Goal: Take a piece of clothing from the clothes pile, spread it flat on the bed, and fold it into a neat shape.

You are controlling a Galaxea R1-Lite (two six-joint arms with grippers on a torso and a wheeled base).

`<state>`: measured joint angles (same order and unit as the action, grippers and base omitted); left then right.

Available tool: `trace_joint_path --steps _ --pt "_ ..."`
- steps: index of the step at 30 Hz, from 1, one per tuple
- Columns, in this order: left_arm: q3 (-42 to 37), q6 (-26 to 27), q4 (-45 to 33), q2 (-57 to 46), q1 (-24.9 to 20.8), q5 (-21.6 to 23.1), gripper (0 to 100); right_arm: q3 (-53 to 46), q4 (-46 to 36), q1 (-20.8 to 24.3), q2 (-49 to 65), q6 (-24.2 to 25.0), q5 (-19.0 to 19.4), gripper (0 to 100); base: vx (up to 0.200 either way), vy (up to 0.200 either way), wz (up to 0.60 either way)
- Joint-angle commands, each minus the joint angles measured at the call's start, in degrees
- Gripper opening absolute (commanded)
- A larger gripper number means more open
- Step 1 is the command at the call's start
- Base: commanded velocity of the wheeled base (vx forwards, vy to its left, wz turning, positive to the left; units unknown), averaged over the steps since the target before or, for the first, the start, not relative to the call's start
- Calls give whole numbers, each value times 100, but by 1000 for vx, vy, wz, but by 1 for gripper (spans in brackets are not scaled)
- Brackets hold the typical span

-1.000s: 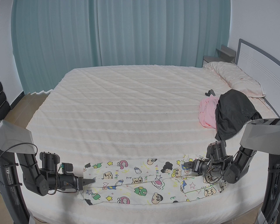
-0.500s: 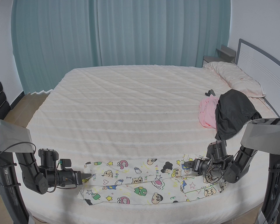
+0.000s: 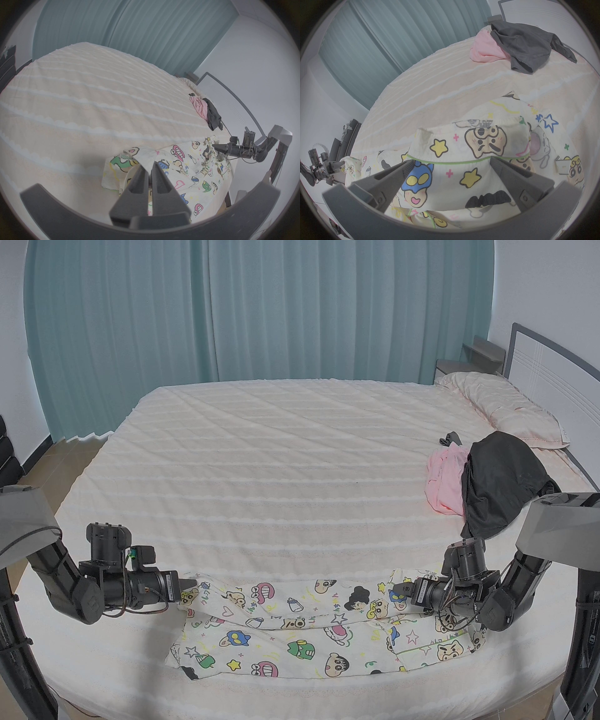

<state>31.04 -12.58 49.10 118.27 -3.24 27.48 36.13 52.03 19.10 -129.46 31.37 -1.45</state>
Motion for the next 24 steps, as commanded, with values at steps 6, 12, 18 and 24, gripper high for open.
trace_joint_path --steps 6,12,18,24 --pt "1959 -632 -2318 -551 -159 -902 0 8 9 -12 -9 1 4 100 0 0 0" --pt "2556 -1027 -3153 -525 -309 -1043 0 8 9 -21 -9 10 4 100 0 0 0" --pt "3216 -1053 -4023 -454 -388 -1227 0 8 18 -21 -26 10 13 100 0 0 0" --pt "3462 -1045 -4348 -226 -388 -1429 0 8 27 -21 -26 10 13 100 0 0 0"
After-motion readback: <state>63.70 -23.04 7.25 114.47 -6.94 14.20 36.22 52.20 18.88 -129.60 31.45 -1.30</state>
